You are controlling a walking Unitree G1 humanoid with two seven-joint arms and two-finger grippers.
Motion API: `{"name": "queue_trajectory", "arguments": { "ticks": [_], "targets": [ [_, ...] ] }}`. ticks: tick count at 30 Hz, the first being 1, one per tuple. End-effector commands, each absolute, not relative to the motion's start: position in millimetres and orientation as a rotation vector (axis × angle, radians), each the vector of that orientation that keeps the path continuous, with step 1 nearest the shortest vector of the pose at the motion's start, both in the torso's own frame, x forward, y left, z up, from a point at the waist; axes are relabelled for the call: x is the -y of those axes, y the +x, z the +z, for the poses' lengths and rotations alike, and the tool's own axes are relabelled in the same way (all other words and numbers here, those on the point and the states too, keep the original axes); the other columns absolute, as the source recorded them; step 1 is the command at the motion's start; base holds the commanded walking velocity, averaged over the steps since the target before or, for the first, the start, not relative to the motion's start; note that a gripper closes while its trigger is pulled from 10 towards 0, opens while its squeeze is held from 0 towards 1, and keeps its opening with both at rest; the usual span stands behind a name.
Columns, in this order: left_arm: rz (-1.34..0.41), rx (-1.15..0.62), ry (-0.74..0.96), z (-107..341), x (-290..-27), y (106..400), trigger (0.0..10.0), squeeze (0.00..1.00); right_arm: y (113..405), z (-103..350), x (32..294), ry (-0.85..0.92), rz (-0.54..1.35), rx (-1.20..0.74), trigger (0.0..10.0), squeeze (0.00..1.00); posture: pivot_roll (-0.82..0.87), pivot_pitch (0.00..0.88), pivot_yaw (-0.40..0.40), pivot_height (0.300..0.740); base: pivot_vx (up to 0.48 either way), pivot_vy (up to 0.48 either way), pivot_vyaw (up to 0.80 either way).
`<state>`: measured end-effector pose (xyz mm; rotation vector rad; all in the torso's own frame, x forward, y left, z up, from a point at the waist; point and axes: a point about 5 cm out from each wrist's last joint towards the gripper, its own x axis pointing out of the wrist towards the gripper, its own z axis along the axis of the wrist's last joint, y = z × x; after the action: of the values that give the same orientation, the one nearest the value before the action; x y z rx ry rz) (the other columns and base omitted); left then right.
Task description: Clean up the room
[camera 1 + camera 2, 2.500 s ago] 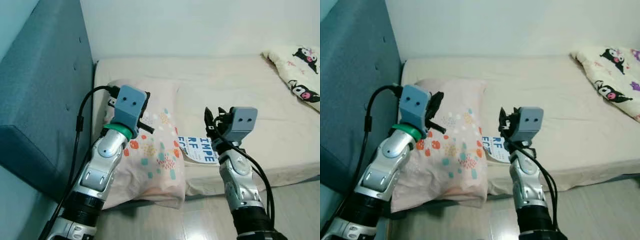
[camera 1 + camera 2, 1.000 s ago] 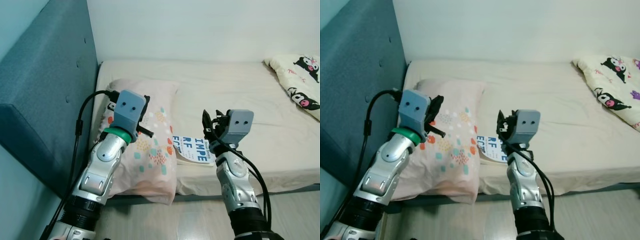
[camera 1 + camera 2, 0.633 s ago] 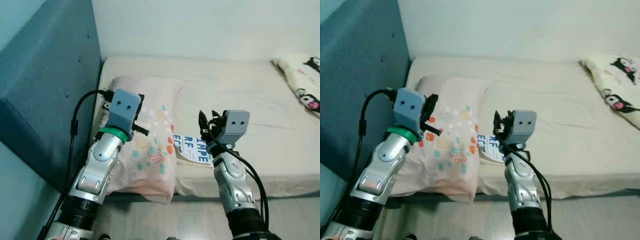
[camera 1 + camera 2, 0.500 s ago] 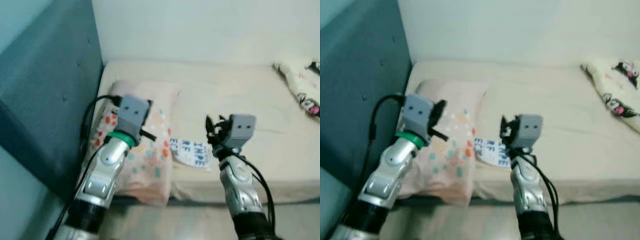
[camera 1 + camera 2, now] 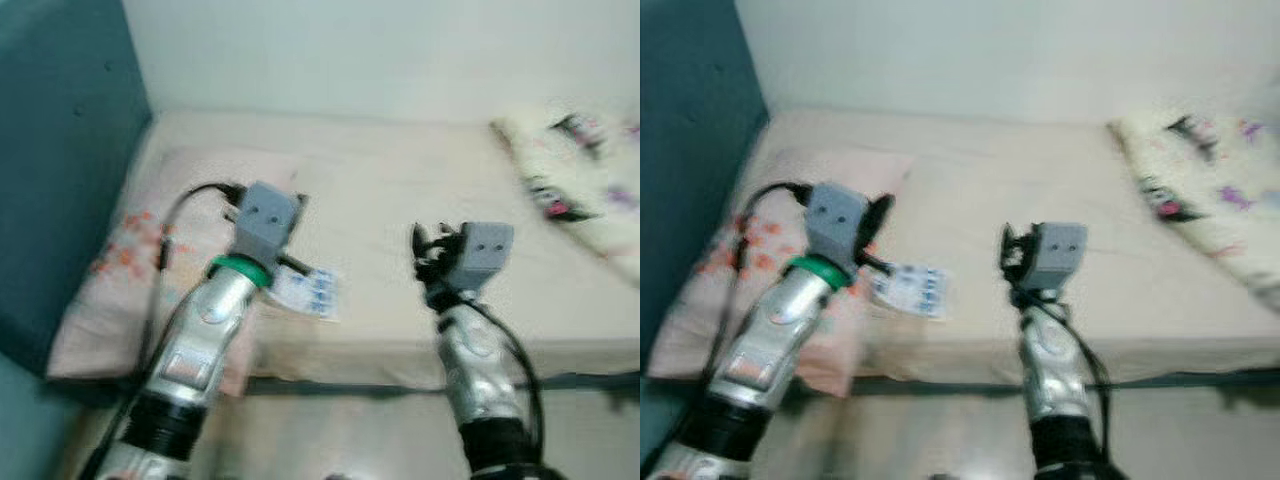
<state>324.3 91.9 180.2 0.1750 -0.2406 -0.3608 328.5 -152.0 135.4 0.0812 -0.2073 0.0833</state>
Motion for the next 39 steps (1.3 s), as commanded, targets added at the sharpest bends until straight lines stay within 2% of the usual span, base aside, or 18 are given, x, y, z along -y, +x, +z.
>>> {"name": "queue_trajectory", "arguments": {
  "ticks": [1, 39],
  "targets": [
    [-0.378, 0.21, 0.169, 174.7, -87.4, 323.4, 10.0, 0.0, 327.0, 128.6, 160.1, 0.09, 0.054, 0.174, 10.0, 0.0, -0.01, 0.016, -0.005, 0.722, 0.0, 0.0, -0.8],
    [-0.366, 0.156, 0.131, 169.7, -89.7, 325.4, 10.0, 0.0, 327.2, 127.4, 157.6, 0.105, 0.057, 0.164, 10.0, 0.0, 0.0, 0.023, 0.004, 0.722, 0.0, 0.0, -0.8]
  ]
}}
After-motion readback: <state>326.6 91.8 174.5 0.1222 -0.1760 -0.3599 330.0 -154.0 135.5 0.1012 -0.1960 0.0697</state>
